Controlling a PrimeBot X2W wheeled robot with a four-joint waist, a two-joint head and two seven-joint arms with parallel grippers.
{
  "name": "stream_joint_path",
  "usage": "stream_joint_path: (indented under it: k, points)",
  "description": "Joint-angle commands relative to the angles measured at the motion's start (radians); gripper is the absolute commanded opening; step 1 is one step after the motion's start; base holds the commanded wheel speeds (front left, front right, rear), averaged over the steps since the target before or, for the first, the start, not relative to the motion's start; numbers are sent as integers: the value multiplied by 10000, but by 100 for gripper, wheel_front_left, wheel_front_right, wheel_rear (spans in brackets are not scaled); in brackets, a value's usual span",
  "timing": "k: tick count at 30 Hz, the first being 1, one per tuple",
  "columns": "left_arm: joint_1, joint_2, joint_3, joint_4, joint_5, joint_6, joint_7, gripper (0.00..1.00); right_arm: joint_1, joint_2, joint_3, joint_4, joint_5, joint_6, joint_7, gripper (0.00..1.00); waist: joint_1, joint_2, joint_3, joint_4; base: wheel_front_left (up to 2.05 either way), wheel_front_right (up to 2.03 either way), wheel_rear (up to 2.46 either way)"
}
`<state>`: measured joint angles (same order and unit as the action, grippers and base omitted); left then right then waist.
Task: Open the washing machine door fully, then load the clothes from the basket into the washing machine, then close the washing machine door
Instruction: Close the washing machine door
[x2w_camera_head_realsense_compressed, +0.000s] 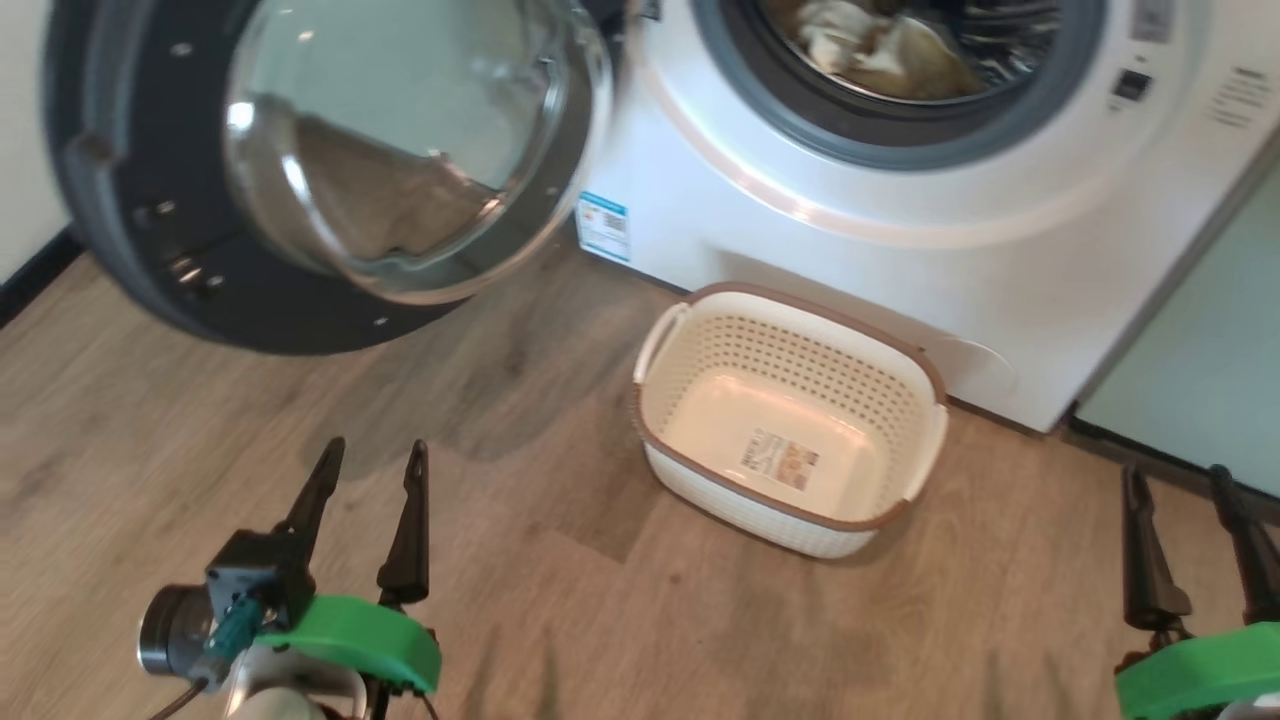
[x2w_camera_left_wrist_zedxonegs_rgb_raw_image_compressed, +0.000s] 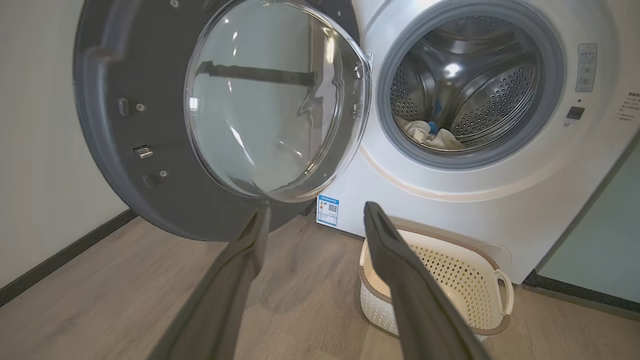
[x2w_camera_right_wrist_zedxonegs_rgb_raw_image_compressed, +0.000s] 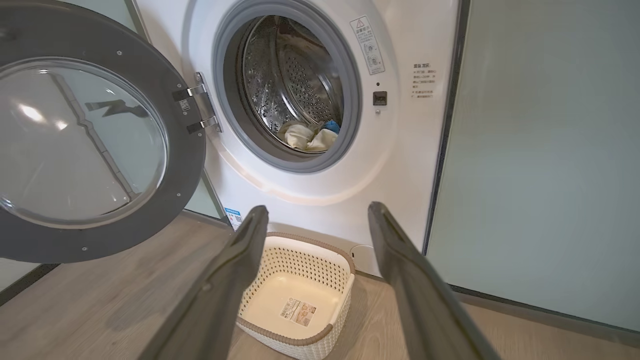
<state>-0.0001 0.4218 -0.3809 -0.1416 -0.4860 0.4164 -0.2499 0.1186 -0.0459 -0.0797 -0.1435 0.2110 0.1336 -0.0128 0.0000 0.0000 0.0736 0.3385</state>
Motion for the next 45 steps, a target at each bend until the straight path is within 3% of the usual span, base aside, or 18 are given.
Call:
stream_joint_path:
  k: [1,10,25,26,29,30,37,45]
  points:
    - [-271,110,560,-229,-35,17,-104,100,-142,-218,269,-363,-61,-29,34,100,0,0,-116,432,0,0,0]
    - [-130,19,741,-266,25,-62,-113,100,-128,-196,396,-384,-66,-29,98,100,0,0,-153,929,0,0,0]
    - [-98,-237,1042,-344,260,-243,-117,100,-159,-249,436,-356,-31,-29,111,100,0,0,-99,929,0,0,0]
    - [-101,-252,1047,-339,283,-247,-117,91,-158,-249,437,-361,-34,-29,112,100,0,0,-96,928,0,0,0]
    - [-140,-319,1101,-358,343,-255,-117,7,-145,-255,428,-387,-45,-29,122,100,0,0,-87,942,0,0,0]
    - [-156,-352,1133,-380,360,-266,-117,0,-143,-261,423,-398,-53,-29,130,100,0,0,-83,951,0,0,0]
    - [-375,-565,1505,-994,443,-724,-118,0,-148,-314,291,-547,-87,-29,228,100,0,0,12,1134,0,0,0]
    - [-1139,-659,2743,-1878,-396,-1773,-118,0,-51,-388,247,-722,-97,-29,322,100,0,0,-35,1496,0,0,0]
